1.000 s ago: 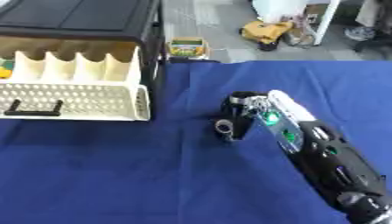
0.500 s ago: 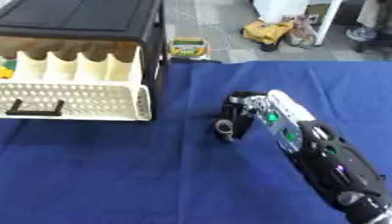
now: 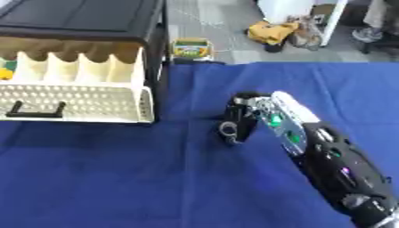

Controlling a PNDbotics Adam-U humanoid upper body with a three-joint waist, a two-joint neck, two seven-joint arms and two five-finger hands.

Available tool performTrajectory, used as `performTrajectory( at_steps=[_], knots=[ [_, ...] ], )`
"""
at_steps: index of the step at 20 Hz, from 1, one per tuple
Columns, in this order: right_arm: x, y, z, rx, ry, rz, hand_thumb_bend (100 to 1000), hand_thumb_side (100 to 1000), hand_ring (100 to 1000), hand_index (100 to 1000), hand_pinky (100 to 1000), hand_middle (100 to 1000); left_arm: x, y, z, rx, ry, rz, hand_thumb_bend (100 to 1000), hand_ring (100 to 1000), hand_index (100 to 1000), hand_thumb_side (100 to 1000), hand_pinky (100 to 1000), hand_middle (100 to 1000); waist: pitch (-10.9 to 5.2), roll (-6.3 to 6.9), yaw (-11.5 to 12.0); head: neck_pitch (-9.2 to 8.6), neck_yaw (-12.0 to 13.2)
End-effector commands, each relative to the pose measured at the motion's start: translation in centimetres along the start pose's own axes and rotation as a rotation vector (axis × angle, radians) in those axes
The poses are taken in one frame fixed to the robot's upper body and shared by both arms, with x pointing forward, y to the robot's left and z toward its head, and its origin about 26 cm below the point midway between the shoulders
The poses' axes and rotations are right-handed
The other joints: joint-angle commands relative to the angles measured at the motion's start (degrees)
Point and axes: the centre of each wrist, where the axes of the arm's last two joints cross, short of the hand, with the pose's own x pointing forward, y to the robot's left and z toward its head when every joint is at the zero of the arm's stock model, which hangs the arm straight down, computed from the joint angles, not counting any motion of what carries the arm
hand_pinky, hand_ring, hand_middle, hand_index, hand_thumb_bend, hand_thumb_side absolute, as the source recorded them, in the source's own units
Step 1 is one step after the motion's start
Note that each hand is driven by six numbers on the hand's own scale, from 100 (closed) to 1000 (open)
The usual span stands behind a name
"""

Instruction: Pick up objects from table and place into drawer.

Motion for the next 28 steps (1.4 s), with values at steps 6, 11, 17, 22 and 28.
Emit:
performTrajectory(
  at_steps=[6, 11, 17, 22, 28],
  knots=[
    [0.2, -0.5, 0.1, -0.030, 0.016, 0.007, 378, 100, 593, 679, 369, 542, 0.5, 0.5, -0.2, 0.001, -0.016, -0.021, 100, 100, 680, 732, 100, 100, -1.00, 0.19, 0.0, -0.91, 0.1],
    [0.2, -0.5, 0.1, -0.042, 0.020, 0.000, 343, 100, 585, 663, 361, 536, 0.4, 0.5, -0.1, 0.000, -0.014, -0.022, 100, 100, 679, 731, 100, 100, -1.04, 0.29, -0.1, -0.82, 0.1],
    [0.4, -0.8, 0.3, -0.055, 0.017, -0.005, 343, 100, 581, 657, 357, 534, 0.4, 0.4, -0.1, -0.001, -0.010, -0.023, 100, 100, 678, 730, 100, 100, -1.30, 0.34, -0.2, -0.62, 0.2],
    [0.8, -1.3, 0.6, -0.065, 0.005, 0.000, 347, 100, 579, 655, 355, 534, 0.3, 0.5, 0.0, -0.004, -0.004, -0.025, 100, 100, 678, 730, 100, 100, -1.75, 0.15, -0.4, -0.28, 0.5],
    [1.2, -2.0, 0.9, -0.081, -0.007, 0.000, 341, 100, 573, 651, 351, 531, 0.3, 0.5, 0.1, -0.006, 0.001, -0.026, 100, 100, 678, 729, 100, 100, -2.22, -0.06, -0.7, 0.15, 0.9]
  ],
)
